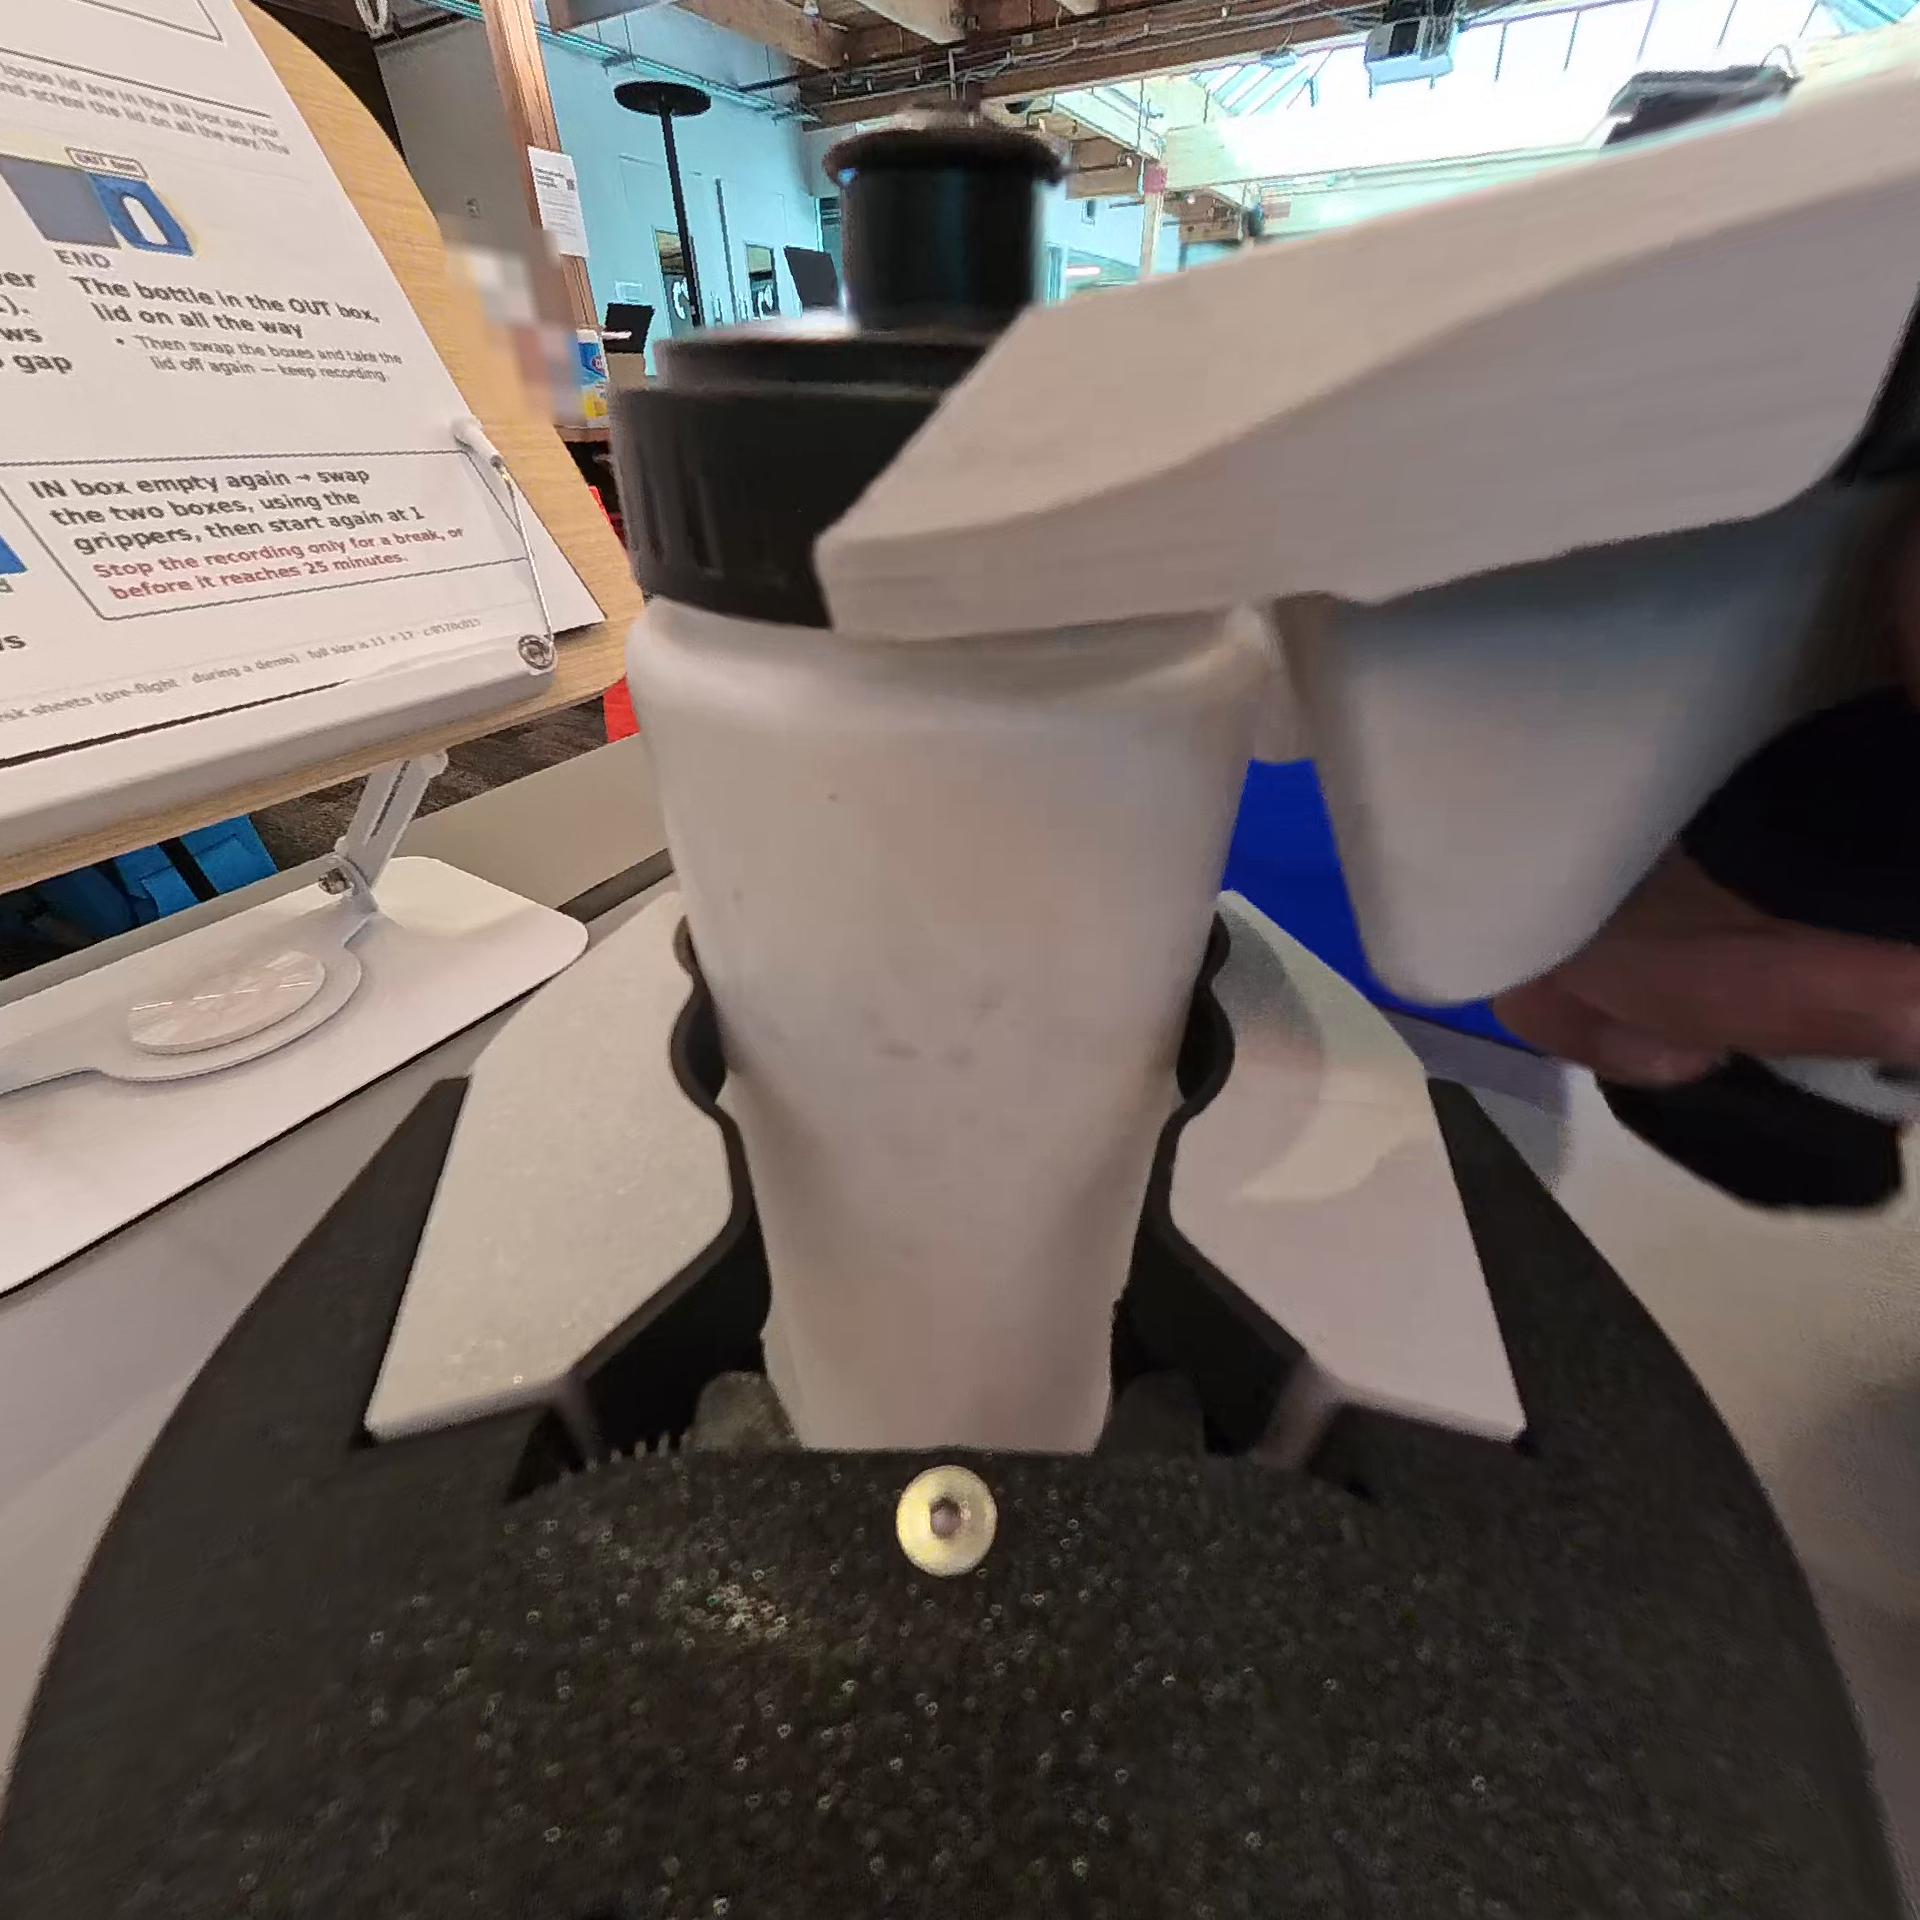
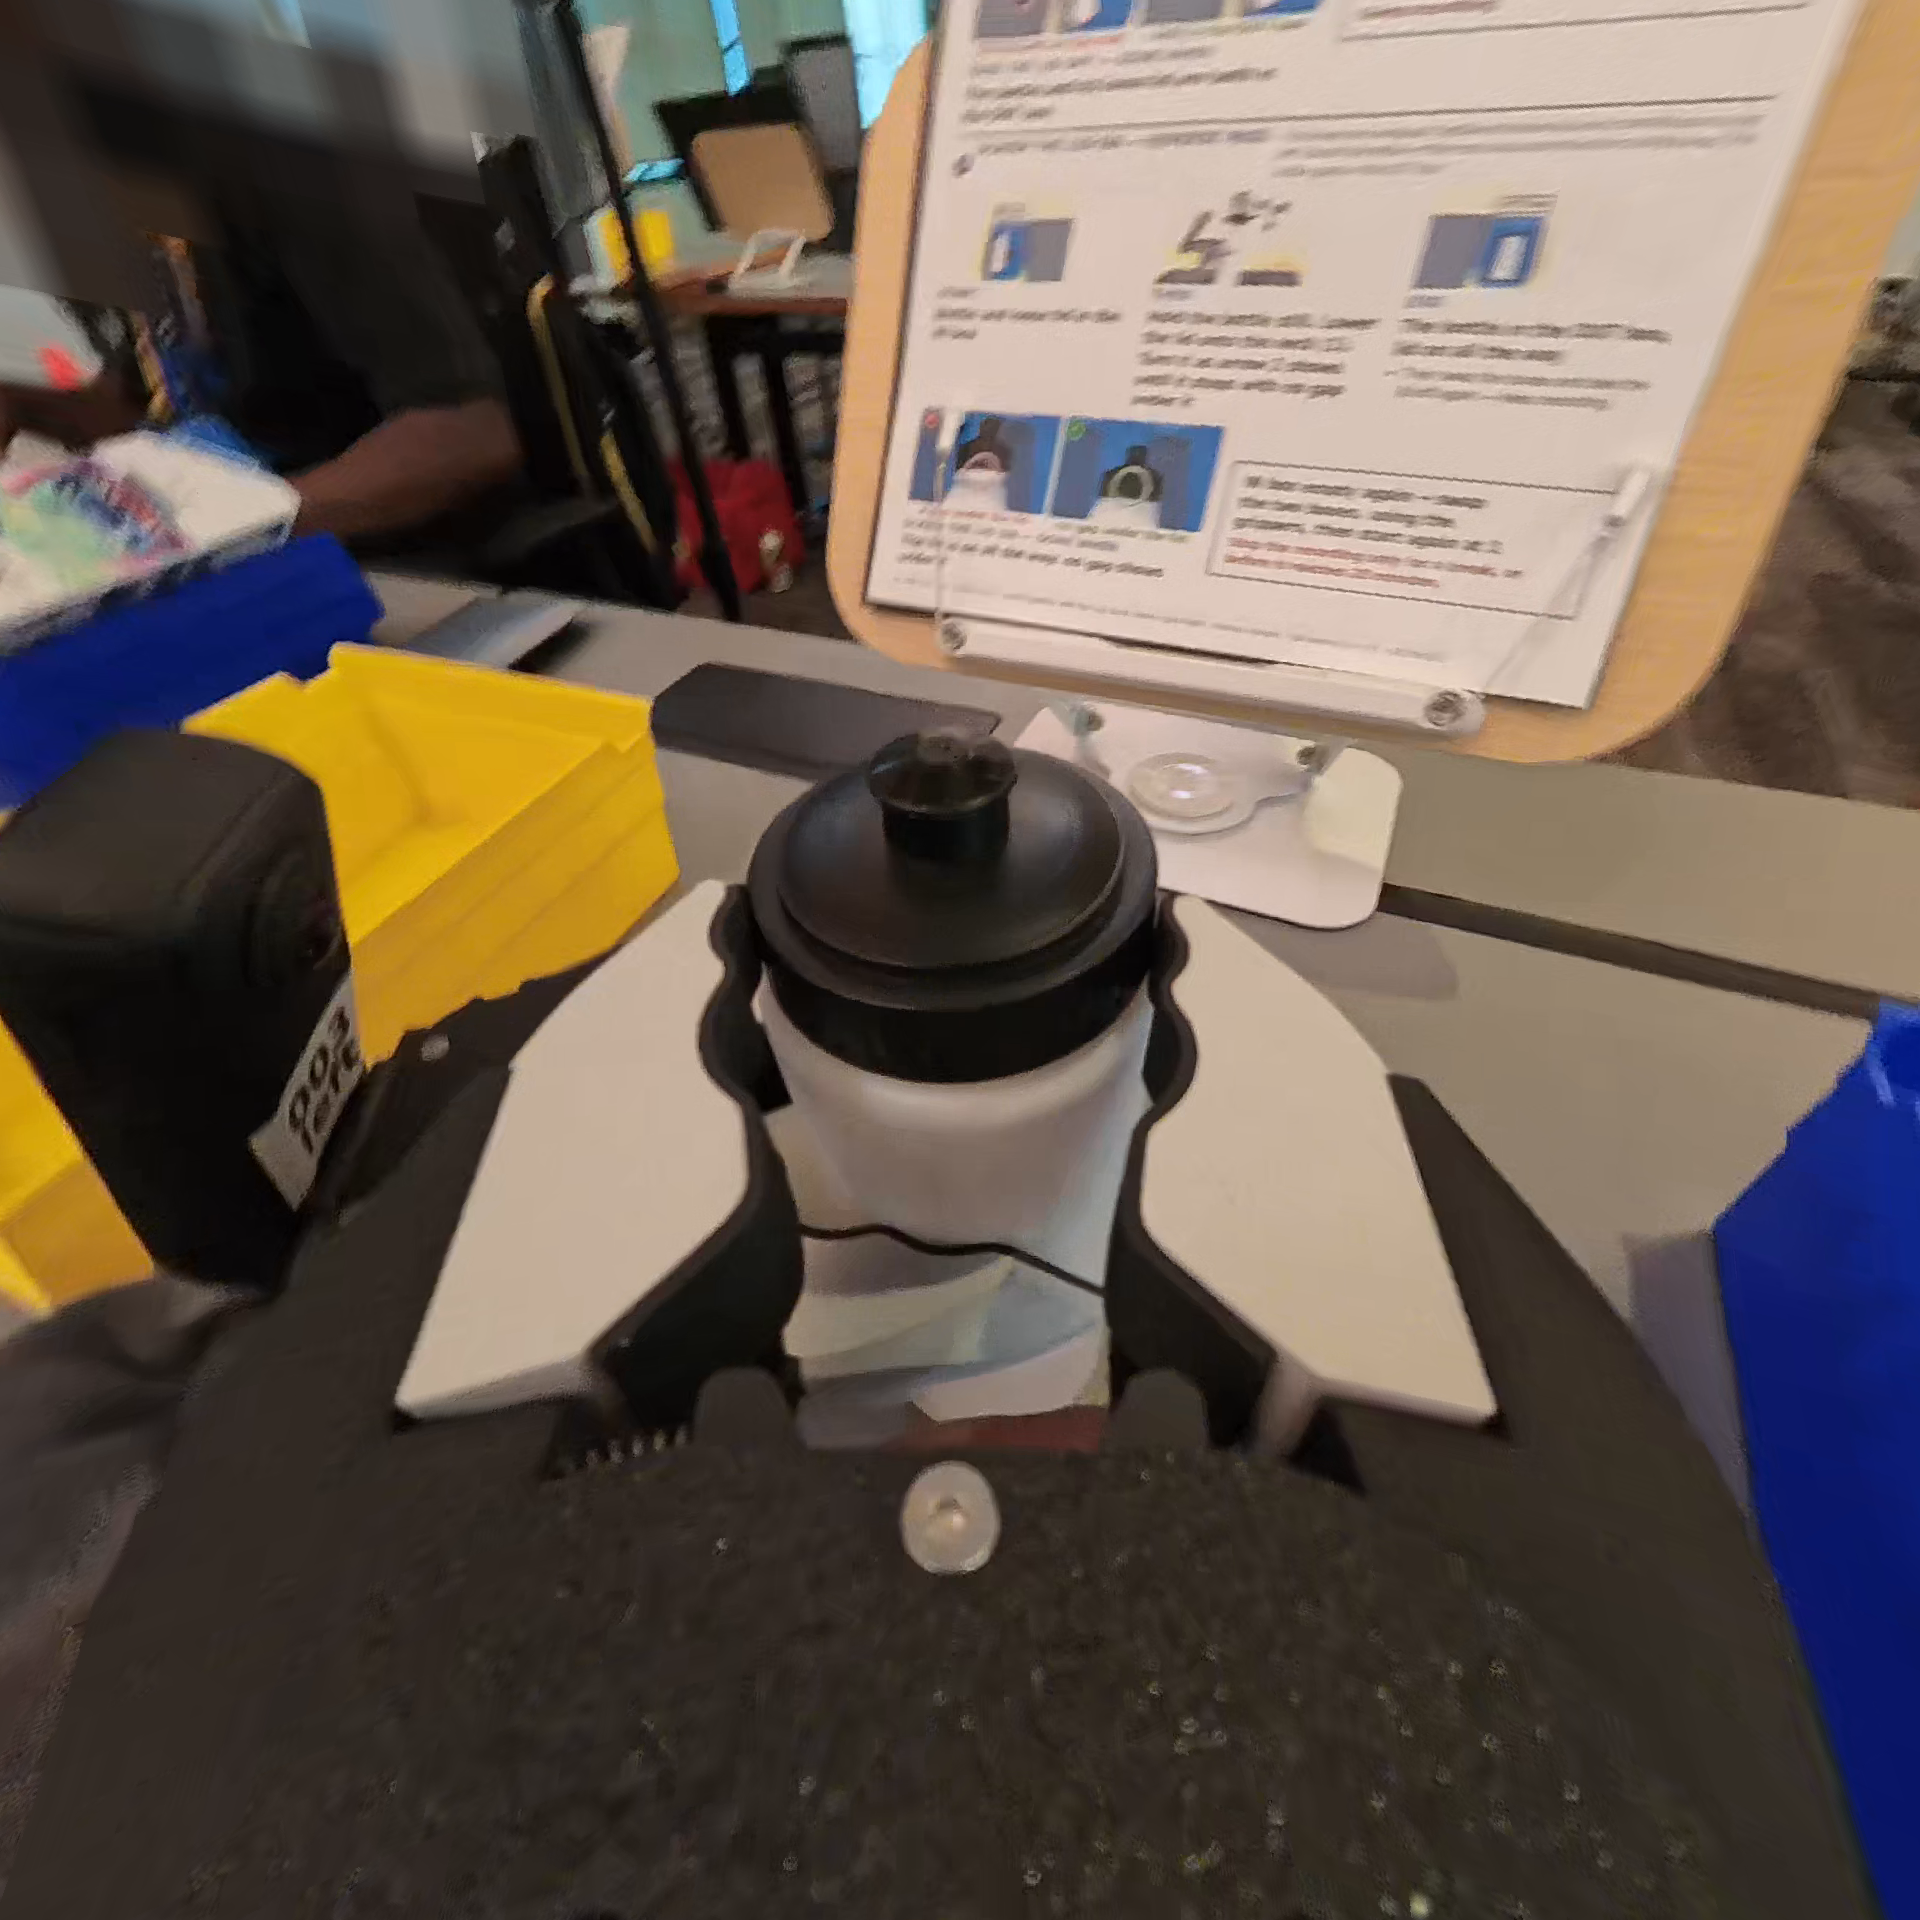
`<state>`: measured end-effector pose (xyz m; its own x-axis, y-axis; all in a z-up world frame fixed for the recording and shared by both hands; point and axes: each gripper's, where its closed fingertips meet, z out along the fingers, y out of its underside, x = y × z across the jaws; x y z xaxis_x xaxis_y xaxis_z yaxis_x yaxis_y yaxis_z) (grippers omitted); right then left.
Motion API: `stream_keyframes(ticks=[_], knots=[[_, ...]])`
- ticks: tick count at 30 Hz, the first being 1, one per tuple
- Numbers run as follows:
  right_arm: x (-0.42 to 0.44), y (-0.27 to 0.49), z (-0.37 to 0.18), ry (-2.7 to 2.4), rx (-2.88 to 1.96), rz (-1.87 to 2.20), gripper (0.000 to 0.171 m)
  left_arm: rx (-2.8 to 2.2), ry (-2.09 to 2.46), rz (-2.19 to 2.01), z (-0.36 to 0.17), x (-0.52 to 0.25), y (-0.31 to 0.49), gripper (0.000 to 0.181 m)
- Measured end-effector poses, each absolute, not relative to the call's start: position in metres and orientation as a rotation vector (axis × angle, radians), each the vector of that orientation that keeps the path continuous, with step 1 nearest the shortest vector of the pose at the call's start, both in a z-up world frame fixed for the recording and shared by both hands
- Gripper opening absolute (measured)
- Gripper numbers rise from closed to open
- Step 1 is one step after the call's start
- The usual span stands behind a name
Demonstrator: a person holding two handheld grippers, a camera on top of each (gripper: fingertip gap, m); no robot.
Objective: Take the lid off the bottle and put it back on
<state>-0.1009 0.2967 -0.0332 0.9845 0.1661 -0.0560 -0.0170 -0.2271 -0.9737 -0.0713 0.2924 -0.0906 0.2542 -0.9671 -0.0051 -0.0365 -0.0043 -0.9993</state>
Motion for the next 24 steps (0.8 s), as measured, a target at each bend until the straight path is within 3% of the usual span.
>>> stream_keyframes(ticks=[14, 20, 22, 24], knots=[[-0.094, 0.285, -0.037, -1.400, -1.895, 0.724, 0.066, -1.329, 1.057, -1.023, -0.091, -0.072, 0.292, 0.087], [-0.092, 0.282, -0.031, -1.344, -1.872, 0.575, 0.067, -1.328, 1.060, -1.029, -0.091, -0.071, 0.292, 0.087], [-0.091, 0.280, -0.019, -1.147, -1.825, 0.478, 0.080, -1.329, 1.058, -1.030, -0.091, -0.071, 0.292, 0.087], [-0.093, 0.274, -0.008, -0.893, -1.778, 0.422, 0.082, -1.331, 1.056, -1.030, -0.091, -0.071, 0.292, 0.087]])
